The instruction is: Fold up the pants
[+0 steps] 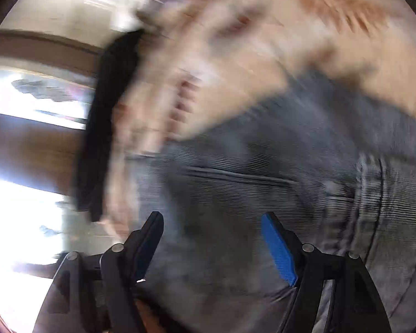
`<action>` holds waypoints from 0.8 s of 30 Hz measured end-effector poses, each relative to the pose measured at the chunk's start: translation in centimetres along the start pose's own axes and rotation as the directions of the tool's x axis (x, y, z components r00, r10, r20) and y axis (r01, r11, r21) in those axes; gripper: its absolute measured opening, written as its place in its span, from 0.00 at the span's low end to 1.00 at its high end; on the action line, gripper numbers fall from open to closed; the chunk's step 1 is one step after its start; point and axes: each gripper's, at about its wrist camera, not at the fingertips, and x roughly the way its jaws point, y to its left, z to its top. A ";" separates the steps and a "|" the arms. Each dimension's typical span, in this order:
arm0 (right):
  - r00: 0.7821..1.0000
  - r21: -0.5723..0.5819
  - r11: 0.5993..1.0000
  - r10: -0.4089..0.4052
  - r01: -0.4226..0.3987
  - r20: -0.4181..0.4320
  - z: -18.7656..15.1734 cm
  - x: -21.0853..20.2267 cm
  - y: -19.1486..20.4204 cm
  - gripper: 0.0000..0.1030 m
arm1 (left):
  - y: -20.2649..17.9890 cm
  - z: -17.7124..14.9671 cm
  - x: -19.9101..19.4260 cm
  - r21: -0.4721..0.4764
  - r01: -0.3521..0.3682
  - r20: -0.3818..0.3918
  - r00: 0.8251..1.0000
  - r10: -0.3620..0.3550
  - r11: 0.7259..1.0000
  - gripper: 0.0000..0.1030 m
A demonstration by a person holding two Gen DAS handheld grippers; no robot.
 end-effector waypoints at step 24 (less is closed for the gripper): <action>0.996 -0.116 0.990 -0.088 0.085 -0.019 2.7 0.3 5.2 0.74 | -0.5 -0.1 -0.4 0.062 -0.030 0.013 0.999 0.029 0.998 0.20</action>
